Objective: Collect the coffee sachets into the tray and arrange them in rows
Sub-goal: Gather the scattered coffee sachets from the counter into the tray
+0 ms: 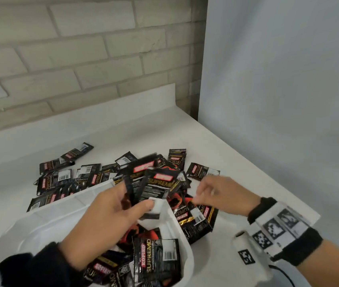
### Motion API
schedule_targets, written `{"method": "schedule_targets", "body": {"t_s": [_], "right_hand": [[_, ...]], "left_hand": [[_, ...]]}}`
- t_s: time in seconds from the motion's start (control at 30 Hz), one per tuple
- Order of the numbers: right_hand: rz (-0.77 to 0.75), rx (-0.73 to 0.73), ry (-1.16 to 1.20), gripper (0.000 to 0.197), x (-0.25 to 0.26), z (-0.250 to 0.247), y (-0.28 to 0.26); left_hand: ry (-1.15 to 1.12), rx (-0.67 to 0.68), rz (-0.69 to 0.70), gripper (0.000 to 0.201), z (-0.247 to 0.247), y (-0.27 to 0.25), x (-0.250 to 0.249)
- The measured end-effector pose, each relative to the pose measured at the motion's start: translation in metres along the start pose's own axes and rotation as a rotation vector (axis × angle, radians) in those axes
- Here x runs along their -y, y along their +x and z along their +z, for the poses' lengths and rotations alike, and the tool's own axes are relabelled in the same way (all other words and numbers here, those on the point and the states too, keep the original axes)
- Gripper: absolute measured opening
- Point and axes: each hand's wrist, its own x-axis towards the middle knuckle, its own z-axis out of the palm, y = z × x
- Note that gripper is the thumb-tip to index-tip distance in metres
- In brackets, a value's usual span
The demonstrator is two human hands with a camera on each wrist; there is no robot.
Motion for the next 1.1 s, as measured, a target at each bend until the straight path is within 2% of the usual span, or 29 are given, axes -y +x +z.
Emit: {"method": "schedule_targets", "body": {"t_s": [0.03, 0.1, 0.2, 0.23, 0.3, 0.37, 0.47, 0.57, 0.63, 0.73, 0.83, 0.9, 0.97, 1.03, 1.1], "right_hand": [[0.022, 0.081, -0.112, 0.045, -0.002, 0.007, 0.003], [0.036, 0.128, -0.207, 0.062, 0.001, 0.018, 0.008], [0.009, 0.095, -0.296, 0.070, 0.010, 0.028, 0.015], [-0.005, 0.107, -0.329, 0.068, 0.013, 0.031, 0.017], [-0.039, 0.145, -0.367, 0.060, 0.017, 0.034, 0.019], [-0.064, 0.169, -0.359, 0.051, 0.017, 0.035, 0.021], [-0.076, 0.183, -0.193, 0.034, 0.011, 0.028, 0.022], [-0.057, 0.222, -0.028, 0.033, 0.003, 0.020, 0.019], [-0.028, 0.254, 0.052, 0.032, -0.003, 0.016, 0.016], [0.010, 0.268, 0.139, 0.031, -0.017, 0.009, 0.013], [0.046, 0.216, 0.230, 0.031, -0.032, 0.000, 0.010], [0.068, 0.210, 0.242, 0.031, -0.040, -0.006, 0.008], [0.085, 0.234, 0.215, 0.029, -0.047, -0.012, 0.006], [0.106, 0.241, 0.184, 0.025, -0.052, -0.020, 0.005], [0.117, 0.186, 0.118, 0.024, -0.056, -0.025, 0.006]], "left_hand": [[-0.010, -0.025, -0.023, 0.012, -0.003, -0.003, 0.002], [-0.059, -0.051, -0.087, 0.008, -0.010, -0.011, 0.004], [-0.107, -0.074, -0.128, 0.035, -0.015, -0.021, 0.005], [-0.113, -0.108, -0.145, 0.035, -0.016, -0.024, 0.005], [-0.105, -0.155, -0.191, 0.017, -0.017, -0.027, 0.006], [-0.088, -0.197, -0.196, 0.019, -0.018, -0.031, 0.006], [-0.082, -0.259, -0.224, 0.025, -0.020, -0.035, 0.005], [-0.133, -0.329, -0.202, 0.021, -0.025, -0.037, 0.005], [-0.162, -0.300, -0.144, 0.039, -0.028, -0.038, 0.001], [-0.221, -0.230, -0.131, 0.066, -0.029, -0.037, -0.003], [-0.240, -0.206, -0.112, 0.067, -0.026, -0.035, 0.000], [-0.270, -0.186, -0.118, 0.055, -0.024, -0.033, 0.000], [-0.285, -0.166, -0.116, 0.064, -0.022, -0.031, 0.001], [-0.285, -0.161, -0.105, 0.063, -0.020, -0.029, 0.004], [-0.277, -0.157, -0.086, 0.067, -0.019, -0.028, 0.006]]}}
